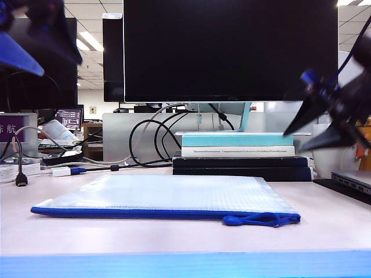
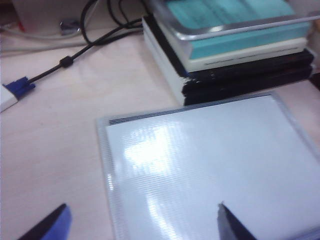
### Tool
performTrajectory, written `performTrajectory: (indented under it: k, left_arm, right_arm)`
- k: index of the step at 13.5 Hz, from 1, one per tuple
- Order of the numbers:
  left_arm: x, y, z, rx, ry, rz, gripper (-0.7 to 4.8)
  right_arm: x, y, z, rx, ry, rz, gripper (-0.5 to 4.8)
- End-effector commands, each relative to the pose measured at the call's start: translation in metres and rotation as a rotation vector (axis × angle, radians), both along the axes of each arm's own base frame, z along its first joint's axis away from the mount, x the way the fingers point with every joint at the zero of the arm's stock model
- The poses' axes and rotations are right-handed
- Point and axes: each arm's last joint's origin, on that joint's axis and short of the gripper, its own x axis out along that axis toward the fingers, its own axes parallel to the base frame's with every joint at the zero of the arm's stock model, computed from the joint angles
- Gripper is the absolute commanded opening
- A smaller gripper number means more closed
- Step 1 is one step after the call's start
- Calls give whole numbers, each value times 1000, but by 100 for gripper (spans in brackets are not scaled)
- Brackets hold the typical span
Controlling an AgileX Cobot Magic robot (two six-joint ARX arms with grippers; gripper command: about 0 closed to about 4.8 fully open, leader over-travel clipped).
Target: Pick up the transparent plastic file bag with a blue zipper and open its zipper.
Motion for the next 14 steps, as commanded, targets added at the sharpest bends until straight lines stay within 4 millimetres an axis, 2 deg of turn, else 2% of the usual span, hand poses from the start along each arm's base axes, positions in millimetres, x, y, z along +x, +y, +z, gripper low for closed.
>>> performTrajectory:
  k: [1, 5, 8, 12, 14]
  left_arm:
    - [5, -9, -6, 0, 23, -1, 388]
    - [9, -14, -5, -10, -8, -6, 388]
    - [9, -15, -5, -17, -10, -17, 388]
    - [8, -15, -5, -12, -1, -17, 388]
    - [8, -15, -5, -12, -2, -17, 388]
  right_arm:
    - [3, 4, -11, 11, 41, 21, 212]
    - [1, 30, -29, -73, 100, 85, 212]
    - [0, 42, -35, -148, 105, 101, 212]
    - [-1, 48, -45, -185, 139, 105, 212]
    - [-2, 54, -62, -142, 213, 153, 207]
